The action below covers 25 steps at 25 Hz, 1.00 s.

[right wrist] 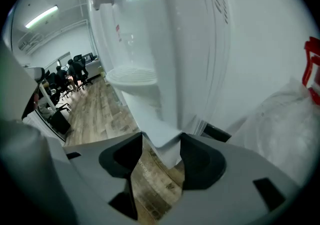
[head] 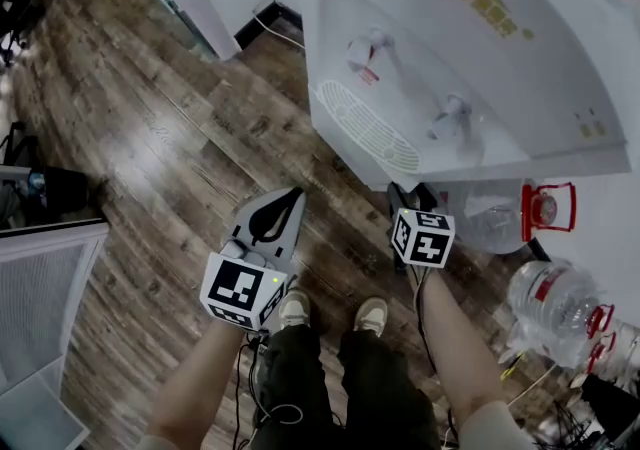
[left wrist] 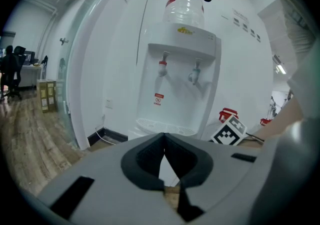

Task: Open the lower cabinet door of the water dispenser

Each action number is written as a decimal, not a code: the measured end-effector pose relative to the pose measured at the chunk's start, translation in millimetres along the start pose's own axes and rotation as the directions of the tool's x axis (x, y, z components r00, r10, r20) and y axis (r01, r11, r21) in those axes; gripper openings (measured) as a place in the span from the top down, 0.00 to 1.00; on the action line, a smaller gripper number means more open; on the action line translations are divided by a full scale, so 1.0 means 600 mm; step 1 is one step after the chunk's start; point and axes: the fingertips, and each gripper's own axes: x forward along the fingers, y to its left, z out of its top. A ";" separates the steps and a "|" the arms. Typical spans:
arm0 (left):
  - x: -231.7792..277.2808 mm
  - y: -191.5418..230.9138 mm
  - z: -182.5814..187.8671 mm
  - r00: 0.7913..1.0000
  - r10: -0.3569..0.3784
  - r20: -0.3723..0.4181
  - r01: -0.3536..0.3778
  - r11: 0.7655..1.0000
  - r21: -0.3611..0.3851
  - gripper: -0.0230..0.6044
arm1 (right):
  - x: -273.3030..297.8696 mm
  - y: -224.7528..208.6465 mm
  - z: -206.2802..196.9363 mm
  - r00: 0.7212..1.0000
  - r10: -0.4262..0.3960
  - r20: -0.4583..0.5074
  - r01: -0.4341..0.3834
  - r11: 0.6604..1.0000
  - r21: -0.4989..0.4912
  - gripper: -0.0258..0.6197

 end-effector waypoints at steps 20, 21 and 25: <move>-0.193 0.159 -0.076 0.972 0.189 -0.142 -0.203 0.975 -0.090 0.95 | -0.011 0.345 -0.100 0.925 0.265 -0.272 -0.295 0.953 -0.075 0.63; -0.201 0.172 -0.079 0.969 0.202 -0.142 -0.217 0.971 -0.097 0.95 | -0.008 0.364 -0.098 0.921 0.278 -0.274 -0.311 0.946 -0.088 0.66; -0.232 0.216 -0.097 0.958 0.243 -0.150 -0.261 0.958 -0.121 0.95 | 0.008 0.431 -0.086 0.906 0.323 -0.273 -0.365 0.923 -0.119 0.68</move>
